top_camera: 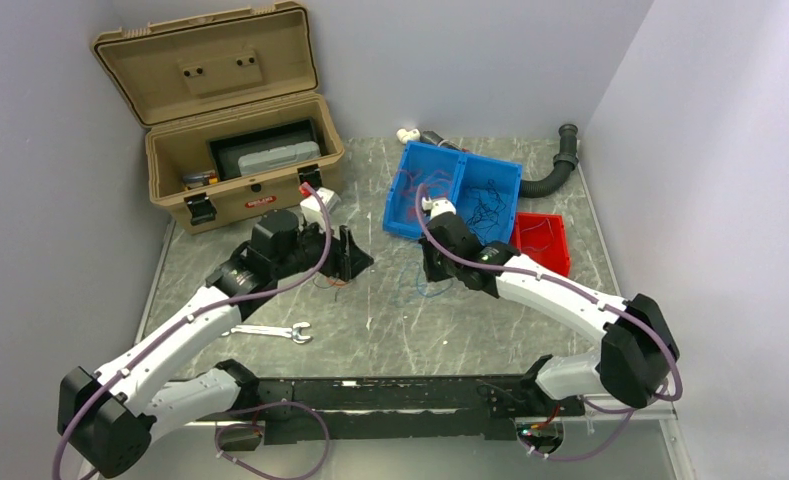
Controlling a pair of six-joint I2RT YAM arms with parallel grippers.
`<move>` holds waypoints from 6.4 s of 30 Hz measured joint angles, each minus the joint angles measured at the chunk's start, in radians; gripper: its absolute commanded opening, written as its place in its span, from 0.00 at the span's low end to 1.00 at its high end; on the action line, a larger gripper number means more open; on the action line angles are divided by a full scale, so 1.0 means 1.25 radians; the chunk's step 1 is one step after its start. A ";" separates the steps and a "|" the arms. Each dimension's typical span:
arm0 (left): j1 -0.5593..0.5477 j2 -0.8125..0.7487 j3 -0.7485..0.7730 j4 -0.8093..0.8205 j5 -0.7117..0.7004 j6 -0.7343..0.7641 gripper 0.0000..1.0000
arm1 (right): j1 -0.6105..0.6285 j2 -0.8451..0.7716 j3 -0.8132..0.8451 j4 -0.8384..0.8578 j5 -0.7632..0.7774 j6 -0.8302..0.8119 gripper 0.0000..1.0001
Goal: Untangle the cables
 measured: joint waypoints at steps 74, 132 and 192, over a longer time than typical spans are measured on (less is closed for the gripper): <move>0.006 0.001 -0.071 0.012 -0.032 0.022 0.79 | 0.005 0.146 0.012 -0.079 0.023 0.192 0.00; 0.009 0.015 -0.074 0.054 0.028 0.011 0.78 | -0.639 0.283 0.035 -0.036 0.101 0.101 0.03; 0.107 -0.028 -0.173 0.092 0.002 -0.057 0.82 | -1.024 0.156 0.007 0.145 -0.316 0.376 0.41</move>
